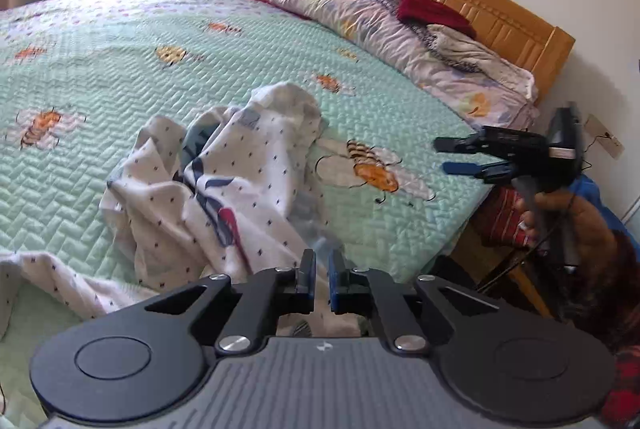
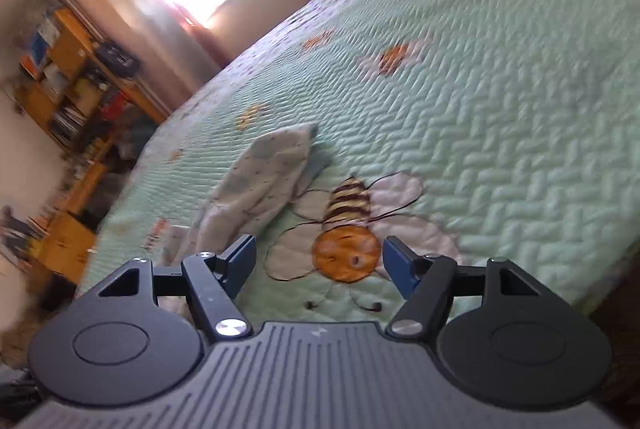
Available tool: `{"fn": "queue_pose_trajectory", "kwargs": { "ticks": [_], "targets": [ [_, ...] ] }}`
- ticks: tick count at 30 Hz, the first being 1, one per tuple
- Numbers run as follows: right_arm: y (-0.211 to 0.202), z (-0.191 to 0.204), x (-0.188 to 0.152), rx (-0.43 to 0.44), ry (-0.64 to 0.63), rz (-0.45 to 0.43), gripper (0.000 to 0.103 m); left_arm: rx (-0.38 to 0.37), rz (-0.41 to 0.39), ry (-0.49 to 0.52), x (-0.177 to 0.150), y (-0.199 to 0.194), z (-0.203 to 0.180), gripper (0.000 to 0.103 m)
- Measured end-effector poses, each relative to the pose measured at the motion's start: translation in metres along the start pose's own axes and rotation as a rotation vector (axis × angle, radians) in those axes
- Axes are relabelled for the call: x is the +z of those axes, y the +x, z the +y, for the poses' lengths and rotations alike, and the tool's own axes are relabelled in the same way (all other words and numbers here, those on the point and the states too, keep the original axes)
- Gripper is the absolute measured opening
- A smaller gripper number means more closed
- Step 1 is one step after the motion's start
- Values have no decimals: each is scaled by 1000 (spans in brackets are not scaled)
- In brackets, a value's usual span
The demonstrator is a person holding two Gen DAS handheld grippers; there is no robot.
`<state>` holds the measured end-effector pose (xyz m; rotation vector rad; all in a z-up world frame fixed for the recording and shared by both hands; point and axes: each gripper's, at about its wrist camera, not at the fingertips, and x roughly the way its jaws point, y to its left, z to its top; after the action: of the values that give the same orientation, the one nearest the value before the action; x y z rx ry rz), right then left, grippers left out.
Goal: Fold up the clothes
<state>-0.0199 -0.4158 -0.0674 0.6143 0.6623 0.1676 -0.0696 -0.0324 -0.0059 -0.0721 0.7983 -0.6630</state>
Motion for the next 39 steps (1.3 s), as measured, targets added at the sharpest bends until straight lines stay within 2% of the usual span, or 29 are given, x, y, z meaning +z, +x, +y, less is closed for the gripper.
{"fn": "queue_pose_trajectory", "kwargs": {
  "ticks": [4,5,7,9,11,12,13,14,15,17,18,21,23,27,31,34,36,37,39],
  "targets": [
    [-12,1,-13,163,74,9,73,7,24,-8,-6,11,2,6],
    [-10,3,-17,177,90,9,75,8,25,-4,-7,11,1,6],
    [-10,5,-25,202,119,9,75,9,27,5,-7,11,0,6],
    [-12,0,-31,187,157,-52,75,10,28,14,-8,11,-1,6],
    [-12,8,-33,153,70,-60,76,12,29,23,-9,10,-2,6],
    [-5,17,-36,142,6,-12,76,27,30,44,-10,9,-4,6],
    [2,27,-39,133,-57,37,76,46,30,69,-10,8,-6,13],
    [7,34,-45,178,-83,78,76,71,28,95,-12,7,-7,22],
    [13,38,-52,238,-71,127,76,96,27,118,-14,8,-11,26],
    [30,39,-69,351,30,216,76,118,38,139,-16,10,-13,28],
    [40,37,-78,377,87,250,76,126,46,144,-18,12,-13,28],
    [57,39,-99,335,114,287,76,137,70,163,-24,16,-16,29],
    [64,39,-110,353,127,306,76,133,79,167,-26,17,-17,32],
    [65,49,-120,317,7,287,76,110,75,147,-27,16,-15,36],
    [73,56,-124,343,-12,261,77,99,59,145,-24,13,-13,41],
    [80,59,-127,407,-4,245,77,105,42,137,-18,9,-10,46],
    [86,56,-129,447,42,265,74,109,34,127,-14,8,-8,46],
    [89,53,-130,470,79,282,69,110,30,122,-12,7,-6,48],
    [96,47,-134,494,142,319,50,114,21,112,-7,5,-4,48]
  ]
}}
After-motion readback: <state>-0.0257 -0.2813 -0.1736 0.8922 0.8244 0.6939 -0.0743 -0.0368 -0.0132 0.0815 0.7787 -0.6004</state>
